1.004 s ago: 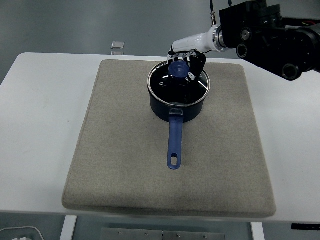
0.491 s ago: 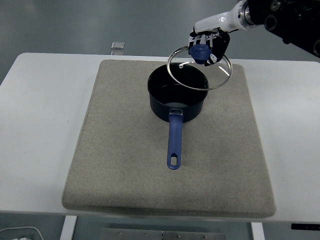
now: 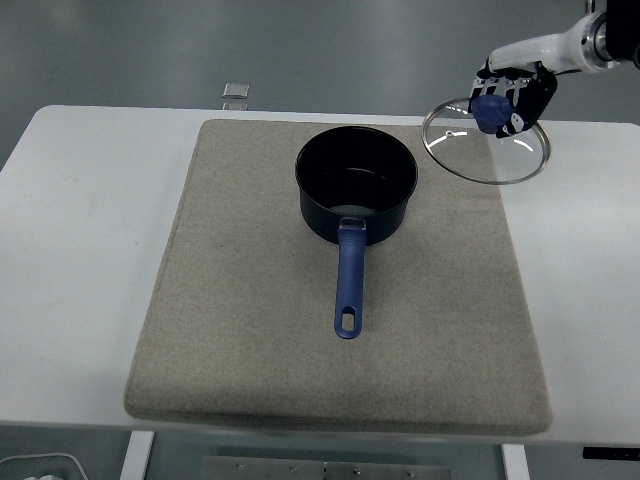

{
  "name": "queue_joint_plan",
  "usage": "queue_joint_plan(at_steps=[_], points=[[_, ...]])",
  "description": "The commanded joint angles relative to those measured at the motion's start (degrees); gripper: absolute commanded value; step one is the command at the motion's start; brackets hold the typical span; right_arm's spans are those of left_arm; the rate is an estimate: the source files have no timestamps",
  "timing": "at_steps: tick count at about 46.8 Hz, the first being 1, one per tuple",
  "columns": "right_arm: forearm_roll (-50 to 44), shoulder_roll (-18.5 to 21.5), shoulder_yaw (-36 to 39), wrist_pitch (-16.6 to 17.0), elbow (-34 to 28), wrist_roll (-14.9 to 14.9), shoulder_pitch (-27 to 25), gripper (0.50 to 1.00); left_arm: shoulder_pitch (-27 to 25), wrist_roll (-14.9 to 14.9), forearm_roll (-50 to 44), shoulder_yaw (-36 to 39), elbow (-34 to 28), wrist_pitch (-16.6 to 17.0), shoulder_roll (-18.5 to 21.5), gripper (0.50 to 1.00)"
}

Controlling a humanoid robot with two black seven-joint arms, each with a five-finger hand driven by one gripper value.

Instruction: Lift the pot lid and place it to the right of the pot.

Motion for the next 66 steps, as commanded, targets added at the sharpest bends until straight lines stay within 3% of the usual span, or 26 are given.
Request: queue_joint_plan(at_steps=[1, 17, 37, 46, 50, 55, 58, 66], points=[[-0.08, -0.34, 0.08, -1.19, 0.0, 0.03, -1.48, 0.5, 0.0, 0.01, 0.0, 0.0, 0.0, 0.0, 0.0, 1.0], [-0.08, 0.54, 0.17, -6.9, 0.17, 0.11, -8.51, 0.5, 0.0, 0.01, 0.0, 0.0, 0.0, 0.0, 0.0, 1.0], [0.09, 1.95, 0.7, -9.01, 0.17, -0.24, -10.62, 0.509, 0.0, 0.01, 0.0, 0.0, 0.0, 0.0, 0.0, 1.0], [0.36, 2.47, 0.78, -9.45, 0.17, -0.41, -11.32, 0.607, 0.0, 0.01, 0.0, 0.0, 0.0, 0.0, 0.0, 1.0], [0.53, 2.65, 0.78, -9.37, 0.17, -0.41, -11.5, 0.758, 0.0, 0.01, 0.0, 0.0, 0.0, 0.0, 0.0, 1.0], [0.71, 2.65, 0.87, -9.1, 0.17, -0.41, -11.59, 0.864, 0.0, 0.01, 0.0, 0.0, 0.0, 0.0, 0.0, 1.0], [0.79, 2.56, 0.96, -8.93, 0.17, -0.41, -11.5, 0.897, 0.0, -0.08, 0.0, 0.0, 0.0, 0.0, 0.0, 1.0], [1.23, 2.04, 2.1, -7.88, 0.52, 0.03, -10.1, 0.903, 0.0, 0.01, 0.0, 0.0, 0.0, 0.0, 0.0, 1.0]])
